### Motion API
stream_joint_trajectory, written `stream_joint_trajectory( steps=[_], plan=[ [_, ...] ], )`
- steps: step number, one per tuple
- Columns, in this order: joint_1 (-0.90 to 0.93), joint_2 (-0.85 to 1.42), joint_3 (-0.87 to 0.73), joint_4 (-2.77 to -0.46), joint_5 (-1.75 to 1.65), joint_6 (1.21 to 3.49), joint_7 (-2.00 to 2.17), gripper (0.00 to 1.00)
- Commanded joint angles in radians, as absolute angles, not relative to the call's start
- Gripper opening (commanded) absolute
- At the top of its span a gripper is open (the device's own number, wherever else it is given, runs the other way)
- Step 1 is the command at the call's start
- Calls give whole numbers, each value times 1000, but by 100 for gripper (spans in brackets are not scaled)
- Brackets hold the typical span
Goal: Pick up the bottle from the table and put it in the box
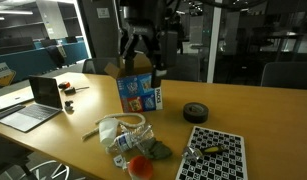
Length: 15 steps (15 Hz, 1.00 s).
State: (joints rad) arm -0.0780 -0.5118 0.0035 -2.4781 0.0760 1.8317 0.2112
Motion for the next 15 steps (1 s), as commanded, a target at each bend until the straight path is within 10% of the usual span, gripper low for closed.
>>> stream_joint_trajectory(
  steps=[1,15],
  plan=[
    [-55,-377,93,-2405,181,1947,461,100],
    [38,-25,184,-2537,146,2462,979,100]
  ],
)
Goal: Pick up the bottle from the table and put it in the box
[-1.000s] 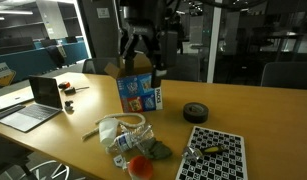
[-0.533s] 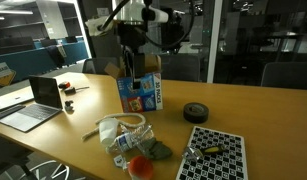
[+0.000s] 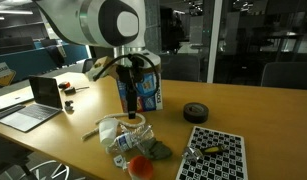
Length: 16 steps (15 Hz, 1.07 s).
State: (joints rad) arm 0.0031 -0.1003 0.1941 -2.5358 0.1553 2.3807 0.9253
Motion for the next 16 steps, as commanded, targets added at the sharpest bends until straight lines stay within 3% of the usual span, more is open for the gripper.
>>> stream_joint_trajectory(
  steps=[1,15,16],
  plan=[
    [49,3,180,-2534,154,2484,977,100],
    [129,320,156,-2510,266,2757,904,100],
    [129,333,152,-2507,265,2764,898,79]
  ],
)
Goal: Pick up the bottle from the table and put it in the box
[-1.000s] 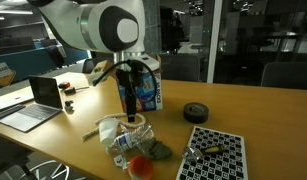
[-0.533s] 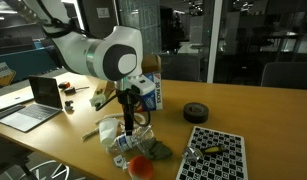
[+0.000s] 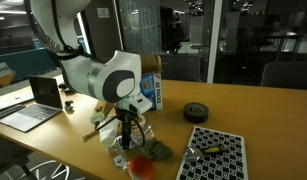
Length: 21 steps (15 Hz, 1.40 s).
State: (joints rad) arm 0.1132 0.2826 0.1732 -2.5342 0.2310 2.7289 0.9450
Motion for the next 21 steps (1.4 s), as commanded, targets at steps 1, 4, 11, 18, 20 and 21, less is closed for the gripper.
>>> stream_joint_trajectory(
  steps=[1,4,11,18,20,21],
  plan=[
    [130,345,147,-2505,261,2776,890,74],
    [123,372,139,-2494,271,2782,861,51],
    [140,286,78,-2468,227,2689,852,19],
    [156,49,-34,-2297,-128,2351,1002,21],
    [132,8,-14,-2214,-156,2284,1006,21],
    [123,1,-6,-2165,-153,2274,1006,21]
  ],
)
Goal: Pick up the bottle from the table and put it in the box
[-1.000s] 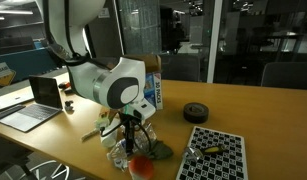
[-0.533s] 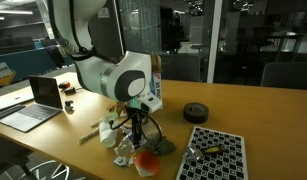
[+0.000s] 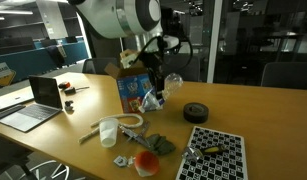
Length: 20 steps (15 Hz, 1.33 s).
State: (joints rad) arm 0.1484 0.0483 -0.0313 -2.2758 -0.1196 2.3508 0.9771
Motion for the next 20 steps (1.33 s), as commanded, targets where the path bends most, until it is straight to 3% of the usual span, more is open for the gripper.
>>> stream_joint_trajectory(
  steps=[1,9,20],
  plan=[
    [116,1,2,-2111,-146,2264,998,21],
    [124,199,59,-1688,15,2269,940,21],
    [139,461,152,-1437,342,2245,767,21]
  ],
)
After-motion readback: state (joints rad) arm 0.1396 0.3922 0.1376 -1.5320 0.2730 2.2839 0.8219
